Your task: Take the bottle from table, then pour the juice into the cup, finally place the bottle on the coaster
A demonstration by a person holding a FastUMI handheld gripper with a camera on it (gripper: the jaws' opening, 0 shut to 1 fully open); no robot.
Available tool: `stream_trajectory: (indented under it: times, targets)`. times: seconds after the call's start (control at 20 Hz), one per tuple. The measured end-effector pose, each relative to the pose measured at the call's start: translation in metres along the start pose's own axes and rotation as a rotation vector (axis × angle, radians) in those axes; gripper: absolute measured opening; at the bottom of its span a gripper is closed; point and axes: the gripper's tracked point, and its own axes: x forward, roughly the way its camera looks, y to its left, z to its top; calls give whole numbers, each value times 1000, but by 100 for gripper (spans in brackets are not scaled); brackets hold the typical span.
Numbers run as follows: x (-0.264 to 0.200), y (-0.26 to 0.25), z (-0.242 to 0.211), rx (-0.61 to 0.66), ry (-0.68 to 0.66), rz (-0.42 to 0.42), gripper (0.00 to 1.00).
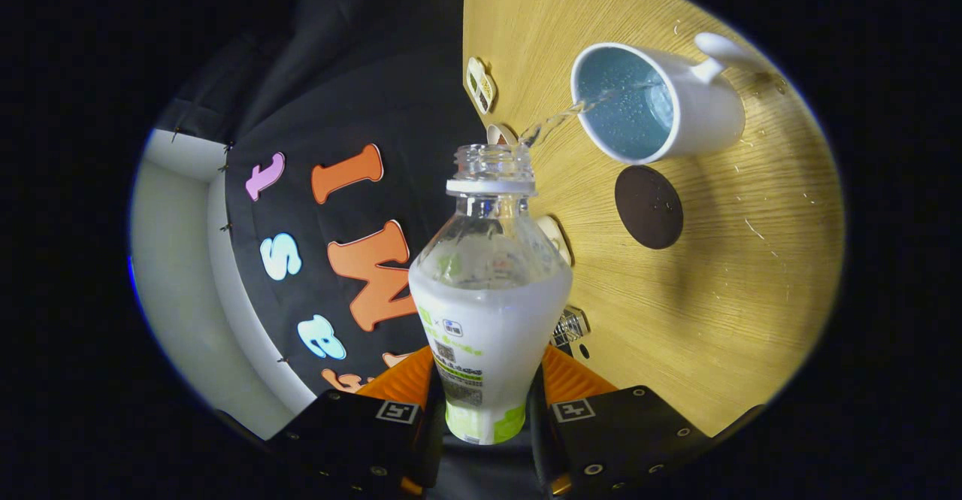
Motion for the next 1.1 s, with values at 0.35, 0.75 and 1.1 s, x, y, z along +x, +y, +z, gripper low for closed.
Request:
stream_trajectory:
  times: [0.35,0.75,1.1]
  targets:
    - [0,4,2,24,-5,7,50]
    - [-1,11,3,62,-8,22,50]
    - [0,15,5,97,-21,31,50]
